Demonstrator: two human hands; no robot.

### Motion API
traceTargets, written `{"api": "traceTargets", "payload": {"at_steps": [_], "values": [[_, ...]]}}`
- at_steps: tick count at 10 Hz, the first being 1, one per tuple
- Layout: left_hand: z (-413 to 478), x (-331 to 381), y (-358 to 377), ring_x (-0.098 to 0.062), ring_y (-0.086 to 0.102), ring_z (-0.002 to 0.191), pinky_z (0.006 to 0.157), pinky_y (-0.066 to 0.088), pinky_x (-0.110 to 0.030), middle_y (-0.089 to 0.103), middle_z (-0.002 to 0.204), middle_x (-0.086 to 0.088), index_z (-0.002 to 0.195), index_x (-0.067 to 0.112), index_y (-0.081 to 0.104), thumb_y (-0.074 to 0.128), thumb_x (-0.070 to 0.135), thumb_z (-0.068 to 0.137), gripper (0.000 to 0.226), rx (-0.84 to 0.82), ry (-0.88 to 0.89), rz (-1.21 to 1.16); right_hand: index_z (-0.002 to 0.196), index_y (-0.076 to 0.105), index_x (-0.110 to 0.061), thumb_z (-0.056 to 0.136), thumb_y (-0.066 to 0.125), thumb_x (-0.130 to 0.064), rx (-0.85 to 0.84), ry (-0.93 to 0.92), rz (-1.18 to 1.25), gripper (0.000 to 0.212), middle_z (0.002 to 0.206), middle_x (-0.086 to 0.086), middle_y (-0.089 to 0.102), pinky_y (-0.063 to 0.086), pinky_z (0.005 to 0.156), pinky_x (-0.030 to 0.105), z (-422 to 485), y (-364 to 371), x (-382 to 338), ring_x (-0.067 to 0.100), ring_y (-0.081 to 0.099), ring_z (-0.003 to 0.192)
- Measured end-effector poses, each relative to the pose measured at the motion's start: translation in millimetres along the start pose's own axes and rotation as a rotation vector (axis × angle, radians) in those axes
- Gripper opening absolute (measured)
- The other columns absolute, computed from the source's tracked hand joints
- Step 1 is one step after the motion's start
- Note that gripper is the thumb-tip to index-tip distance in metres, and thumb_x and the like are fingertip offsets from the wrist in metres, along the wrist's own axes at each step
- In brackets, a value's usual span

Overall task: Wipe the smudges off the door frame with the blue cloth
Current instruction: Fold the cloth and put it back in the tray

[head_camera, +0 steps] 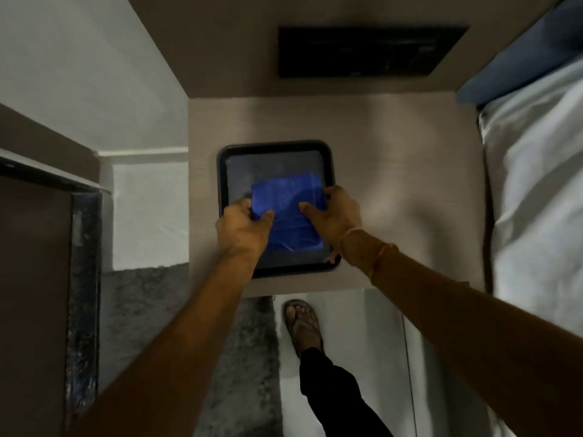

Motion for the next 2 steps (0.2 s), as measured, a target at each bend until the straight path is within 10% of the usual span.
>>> {"api": "traceTargets", "payload": {"at_steps": [2], "values": [[0, -10, 9, -0.031, 0.060, 0.101, 0.084, 0.048, -0.034, 0.063, 0.112, -0.018, 0.108, 0.003, 0.060, 0.057, 0.021, 0.088, 0.027, -0.011, 0.146, 0.315, 0.134, 0.036, -0.005, 0.086, 0.064, -0.020, -0.022, -0.063, -0.288, 0.058, 0.136, 0.021, 0.037, 0.038, 0.104, 0.043, 3, 16, 12, 0.038, 0.039, 0.124]]}}
Point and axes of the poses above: each hand's wrist, its own z-axis towards the middle knuckle, its own y-axis out of the palm, x = y × z, the point moved 4 cm from there along z, towards the middle knuckle
